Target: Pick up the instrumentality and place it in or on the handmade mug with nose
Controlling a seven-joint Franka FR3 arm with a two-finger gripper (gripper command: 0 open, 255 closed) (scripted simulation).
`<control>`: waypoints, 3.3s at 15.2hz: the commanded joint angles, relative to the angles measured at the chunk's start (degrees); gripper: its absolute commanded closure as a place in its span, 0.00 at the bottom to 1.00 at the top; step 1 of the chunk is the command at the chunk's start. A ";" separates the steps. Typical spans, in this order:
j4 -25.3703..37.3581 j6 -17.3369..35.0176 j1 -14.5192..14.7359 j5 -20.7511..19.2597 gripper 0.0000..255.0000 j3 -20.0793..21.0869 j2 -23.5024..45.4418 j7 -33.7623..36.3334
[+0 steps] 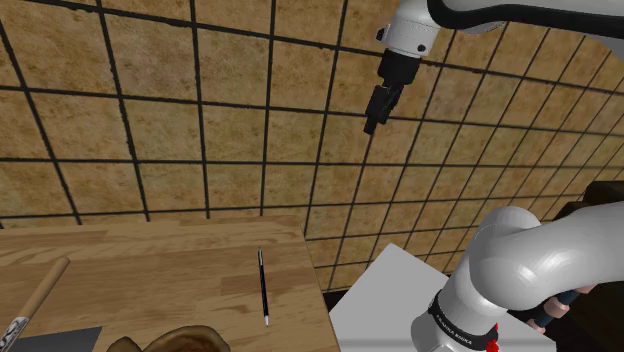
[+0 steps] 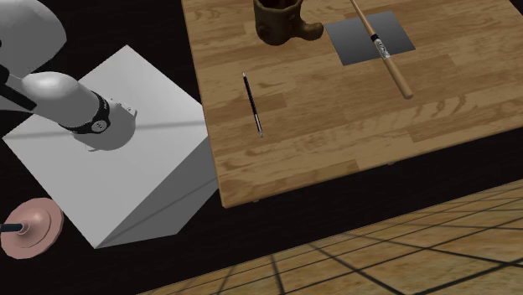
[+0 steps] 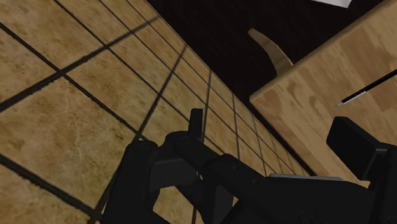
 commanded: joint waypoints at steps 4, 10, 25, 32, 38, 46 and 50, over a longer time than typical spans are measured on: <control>-4.91 3.98 -0.11 2.01 0.00 3.90 -1.50 6.56; -12.03 12.62 -0.09 6.36 0.00 12.57 -1.22 19.82; -12.04 36.65 -7.75 7.55 0.00 39.63 20.31 57.26; -8.20 43.06 -15.64 -2.39 0.00 49.93 32.41 72.83; -9.27 47.21 -18.44 -8.21 0.00 52.05 37.21 77.01; -9.27 47.20 -18.40 -8.20 1.00 52.02 37.20 77.01; -9.28 47.14 -18.34 -8.06 1.00 52.00 37.10 76.94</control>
